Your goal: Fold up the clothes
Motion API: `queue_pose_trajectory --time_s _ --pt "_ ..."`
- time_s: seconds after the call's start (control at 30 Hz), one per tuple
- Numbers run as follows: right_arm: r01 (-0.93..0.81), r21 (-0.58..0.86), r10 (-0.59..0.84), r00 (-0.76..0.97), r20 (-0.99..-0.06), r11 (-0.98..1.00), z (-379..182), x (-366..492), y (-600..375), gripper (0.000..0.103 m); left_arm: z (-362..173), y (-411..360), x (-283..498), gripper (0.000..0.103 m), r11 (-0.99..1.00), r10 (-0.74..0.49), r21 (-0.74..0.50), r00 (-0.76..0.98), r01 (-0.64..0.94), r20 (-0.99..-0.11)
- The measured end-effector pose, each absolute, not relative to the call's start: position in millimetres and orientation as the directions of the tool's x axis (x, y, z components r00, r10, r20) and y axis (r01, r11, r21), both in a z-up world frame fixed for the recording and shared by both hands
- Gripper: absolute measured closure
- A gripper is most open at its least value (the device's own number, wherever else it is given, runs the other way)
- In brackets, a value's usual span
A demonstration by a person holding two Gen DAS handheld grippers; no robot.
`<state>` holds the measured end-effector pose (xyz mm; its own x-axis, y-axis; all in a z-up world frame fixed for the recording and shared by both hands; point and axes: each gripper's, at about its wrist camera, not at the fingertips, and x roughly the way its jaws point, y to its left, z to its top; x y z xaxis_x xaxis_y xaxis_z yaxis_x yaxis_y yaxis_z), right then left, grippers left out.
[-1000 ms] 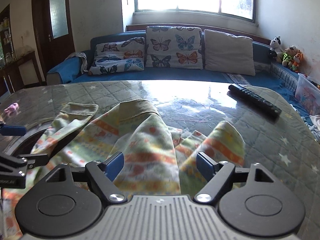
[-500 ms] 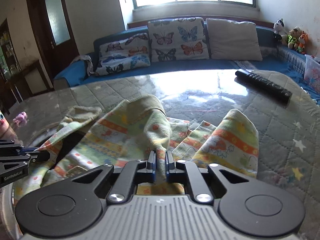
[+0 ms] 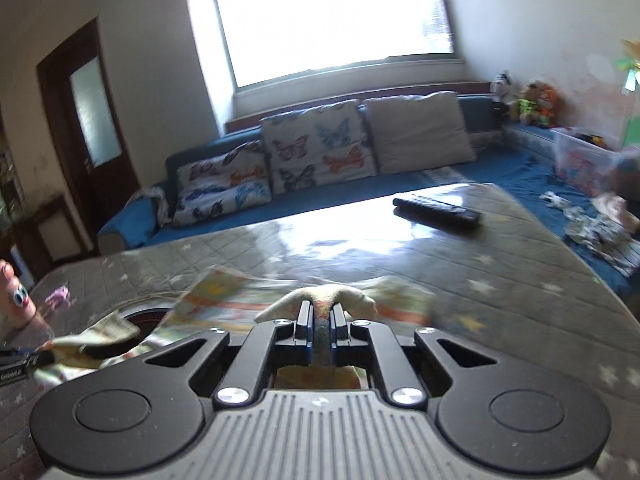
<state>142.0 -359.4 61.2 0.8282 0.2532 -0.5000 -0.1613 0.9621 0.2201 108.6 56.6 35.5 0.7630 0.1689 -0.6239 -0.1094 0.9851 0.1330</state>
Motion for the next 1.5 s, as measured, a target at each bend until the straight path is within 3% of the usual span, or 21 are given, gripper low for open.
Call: queue_pose_trajectory --time_s 0.4,0.57,0.67,0.77,0.83,0.9,1.03,1.37,1.5 --pt "0.049 0.328 0.168 0.781 -0.601 0.944 13 57 -429 0.094 33 84 18 0.098 0.964 0.251 0.104 0.713 -0.244 -0.654" --pt "0.110 0.304 0.117 0.760 -0.640 0.946 2 36 -436 0.086 29 87 -2 0.094 0.965 0.249 0.118 0.688 -0.233 -0.681" --pt "0.136 0.269 0.063 0.783 -0.619 0.953 12 30 -439 0.070 33 89 -5 0.093 0.967 0.246 0.122 0.697 -0.223 -0.674" --pt "0.121 0.225 0.033 0.814 -0.580 0.967 27 33 -432 0.067 39 88 -7 0.079 0.967 0.250 0.133 0.716 -0.217 -0.651" --pt "0.087 0.216 0.052 0.824 -0.565 0.972 33 41 -423 0.065 43 88 -9 0.059 0.966 0.256 0.135 0.730 -0.222 -0.634" --pt "0.044 0.205 0.081 0.823 -0.563 0.978 34 54 -412 0.064 48 89 -9 0.055 0.965 0.258 0.133 0.740 -0.224 -0.621" --pt "-0.017 0.179 0.122 0.793 -0.597 0.984 26 84 -388 0.064 51 92 -8 0.036 0.962 0.271 0.139 0.750 -0.237 -0.604" --pt "-0.086 0.014 0.070 0.705 -0.706 0.996 -17 133 -350 0.066 51 84 6 0.027 0.964 0.264 0.138 0.756 -0.227 -0.599" --pt "-0.103 -0.032 0.051 0.712 -0.701 0.994 -19 131 -346 0.070 53 78 13 0.026 0.968 0.249 0.134 0.769 -0.210 -0.589"
